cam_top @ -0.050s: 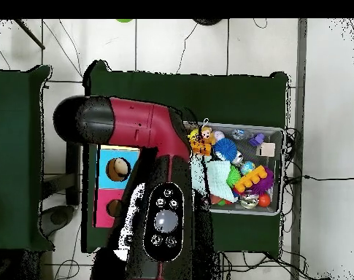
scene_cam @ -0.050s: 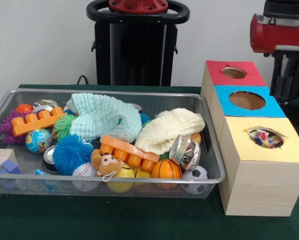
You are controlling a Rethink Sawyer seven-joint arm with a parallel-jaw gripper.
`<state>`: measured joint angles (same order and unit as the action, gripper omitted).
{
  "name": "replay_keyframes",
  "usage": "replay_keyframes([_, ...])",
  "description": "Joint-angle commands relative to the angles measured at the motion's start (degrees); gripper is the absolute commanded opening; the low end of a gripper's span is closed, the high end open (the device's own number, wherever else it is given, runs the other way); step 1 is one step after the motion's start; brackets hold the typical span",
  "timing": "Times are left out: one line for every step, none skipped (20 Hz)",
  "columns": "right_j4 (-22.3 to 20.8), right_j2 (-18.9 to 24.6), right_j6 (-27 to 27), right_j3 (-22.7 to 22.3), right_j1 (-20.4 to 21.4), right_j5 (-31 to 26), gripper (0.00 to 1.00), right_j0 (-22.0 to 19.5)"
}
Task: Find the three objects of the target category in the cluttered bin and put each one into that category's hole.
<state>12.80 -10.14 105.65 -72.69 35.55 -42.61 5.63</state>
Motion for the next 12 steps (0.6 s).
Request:
replay_keyframes([-3.3, 2.3, 3.0, 0.0, -0.7, -2.5, 0.00, -2.2])
replay_keyframes([-3.4, 2.3, 3.1, 0.0, -0.7, -2.3, 0.00, -2.2])
replay_keyframes([-3.5, 2.3, 3.2, 0.4, -0.9, -2.3, 0.00, -2.2])
replay_keyframes([-3.6, 2.2, 3.3, 0.8, -1.2, -2.2, 0.00, -2.2])
replay_keyframes([-3.7, 2.2, 3.4, 1.4, -1.4, -2.5, 0.00, -2.3])
replay_keyframes([-3.7, 2.2, 3.5, 1.3, -1.2, -2.4, 0.00, -2.3])
replay_keyframes([-3.9, 2.0, 3.9, 2.0, -1.3, -2.9, 0.00, -2.2])
replay_keyframes([-4.0, 1.8, 4.1, 1.7, -1.0, -2.8, 0.00, -2.0])
replay_keyframes([-4.3, 1.4, 4.6, 2.6, -1.1, -3.7, 0.00, -1.9])
replay_keyframes([-4.5, 1.3, 4.7, 3.4, -1.4, -4.2, 0.00, -1.9])
replay_keyframes([-4.5, 1.1, 5.0, 4.2, -1.5, -5.0, 0.00, -1.9])
replay_keyframes([-4.7, 1.1, 5.1, 3.7, -1.2, -4.7, 0.00, -1.9])
